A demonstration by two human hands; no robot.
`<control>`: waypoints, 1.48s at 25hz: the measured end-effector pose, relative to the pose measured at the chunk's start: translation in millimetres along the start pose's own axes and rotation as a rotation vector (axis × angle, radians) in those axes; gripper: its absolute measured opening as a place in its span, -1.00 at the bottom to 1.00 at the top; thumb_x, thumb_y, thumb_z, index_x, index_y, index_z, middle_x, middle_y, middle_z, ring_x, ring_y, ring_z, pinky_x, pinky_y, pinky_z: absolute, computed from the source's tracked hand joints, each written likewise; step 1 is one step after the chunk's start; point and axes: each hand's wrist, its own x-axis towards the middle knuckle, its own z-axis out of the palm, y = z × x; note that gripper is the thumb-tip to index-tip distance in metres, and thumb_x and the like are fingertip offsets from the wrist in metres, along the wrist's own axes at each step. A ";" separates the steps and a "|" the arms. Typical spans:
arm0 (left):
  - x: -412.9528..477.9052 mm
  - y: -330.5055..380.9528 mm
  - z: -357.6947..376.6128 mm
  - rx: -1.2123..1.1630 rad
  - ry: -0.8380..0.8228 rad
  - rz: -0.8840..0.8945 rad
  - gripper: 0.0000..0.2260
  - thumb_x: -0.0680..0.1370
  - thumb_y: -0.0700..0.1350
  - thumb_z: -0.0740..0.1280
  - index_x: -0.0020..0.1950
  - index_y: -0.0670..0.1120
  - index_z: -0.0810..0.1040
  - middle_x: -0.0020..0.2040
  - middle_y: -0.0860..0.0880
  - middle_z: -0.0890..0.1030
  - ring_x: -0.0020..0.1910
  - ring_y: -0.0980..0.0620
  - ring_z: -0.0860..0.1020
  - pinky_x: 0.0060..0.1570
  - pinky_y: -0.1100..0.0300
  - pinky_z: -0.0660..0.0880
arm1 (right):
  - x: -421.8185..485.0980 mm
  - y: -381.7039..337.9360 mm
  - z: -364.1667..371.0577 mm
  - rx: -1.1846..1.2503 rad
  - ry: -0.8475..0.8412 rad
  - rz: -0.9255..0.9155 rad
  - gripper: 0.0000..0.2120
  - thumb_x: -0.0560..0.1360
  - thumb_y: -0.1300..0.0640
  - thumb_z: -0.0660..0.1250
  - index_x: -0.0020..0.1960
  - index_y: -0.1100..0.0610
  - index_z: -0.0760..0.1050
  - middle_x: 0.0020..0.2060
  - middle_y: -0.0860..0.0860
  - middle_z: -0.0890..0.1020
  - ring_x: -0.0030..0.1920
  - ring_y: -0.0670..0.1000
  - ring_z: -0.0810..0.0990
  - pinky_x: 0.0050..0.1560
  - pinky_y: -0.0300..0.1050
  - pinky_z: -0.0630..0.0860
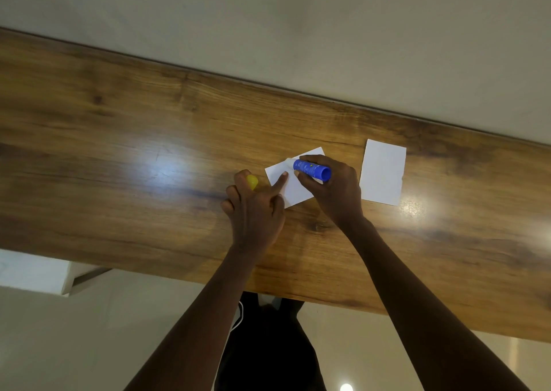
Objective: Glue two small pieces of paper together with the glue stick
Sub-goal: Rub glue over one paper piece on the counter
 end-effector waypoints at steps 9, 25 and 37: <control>-0.7 1.8 -0.4 -0.028 0.014 -0.013 -0.68 0.46 -0.06 0.30 0.21 0.13 0.50 0.23 -0.25 0.37 0.07 -0.18 0.35 -0.07 0.09 0.12 | 11.7 12.6 -20.5 -0.035 0.091 0.053 -0.68 0.38 0.13 0.40 0.11 0.18 0.52 -0.02 0.13 0.65 -0.18 -0.03 0.51 -0.23 -0.36 0.38; -2.2 7.1 -0.1 -0.004 0.021 -0.040 -0.70 0.46 -0.04 0.31 0.20 0.11 0.52 0.24 -0.24 0.38 0.09 -0.18 0.36 -0.06 0.11 0.11 | 17.6 21.1 -33.1 0.024 0.135 0.078 -0.71 0.40 0.15 0.37 0.10 0.19 0.52 -0.02 0.11 0.64 -0.17 -0.04 0.50 -0.23 -0.47 0.37; 4.6 18.6 -5.0 0.004 0.028 -0.052 -0.70 0.43 -0.04 0.38 0.16 0.05 0.55 0.28 -0.20 0.35 0.18 -0.17 0.31 0.01 -0.01 0.26 | 7.4 30.9 -47.9 0.400 0.273 0.289 -0.72 0.41 0.17 0.36 0.10 0.20 0.49 -0.17 0.07 0.56 -0.32 -0.09 0.47 -0.30 -0.36 0.43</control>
